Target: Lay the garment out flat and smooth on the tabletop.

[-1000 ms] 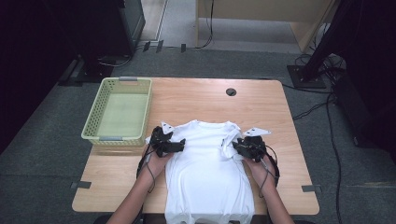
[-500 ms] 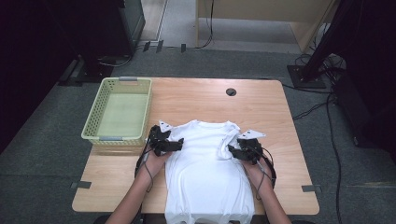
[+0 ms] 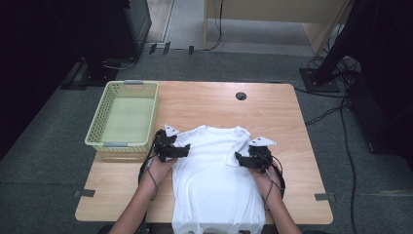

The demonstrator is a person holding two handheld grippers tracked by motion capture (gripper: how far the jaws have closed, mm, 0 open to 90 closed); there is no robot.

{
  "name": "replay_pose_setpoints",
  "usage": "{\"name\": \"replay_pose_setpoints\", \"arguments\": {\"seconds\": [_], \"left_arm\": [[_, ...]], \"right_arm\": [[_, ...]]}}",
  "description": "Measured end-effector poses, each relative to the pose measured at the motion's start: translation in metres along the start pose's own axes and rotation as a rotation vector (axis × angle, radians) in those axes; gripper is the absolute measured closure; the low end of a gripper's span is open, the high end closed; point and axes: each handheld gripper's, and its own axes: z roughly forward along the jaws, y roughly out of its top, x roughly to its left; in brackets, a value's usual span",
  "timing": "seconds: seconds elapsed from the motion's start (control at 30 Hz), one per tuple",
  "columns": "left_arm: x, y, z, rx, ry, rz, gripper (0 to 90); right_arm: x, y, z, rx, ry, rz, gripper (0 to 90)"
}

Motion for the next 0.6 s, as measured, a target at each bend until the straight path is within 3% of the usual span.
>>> {"name": "replay_pose_setpoints", "arguments": {"seconds": [0.1,0.33,0.6], "left_arm": [[0.0015,0.0003,-0.0009,-0.004,-0.014,-0.02,17.1],[0.0011,0.0012,-0.0039,-0.009,-0.018,0.0,17.2],[0.0048,0.0007,-0.0046,-0.002,-0.009,-0.013,17.2]], "right_arm": [[-0.003,-0.0012,-0.0005,-0.005,-0.005,0.002,30.4],[-0.0035,-0.0018,-0.0009,-0.006,-0.01,0.001,30.7],[-0.0096,-0.0045,-0.0035,-0.013,-0.029,0.017,31.7]]}}
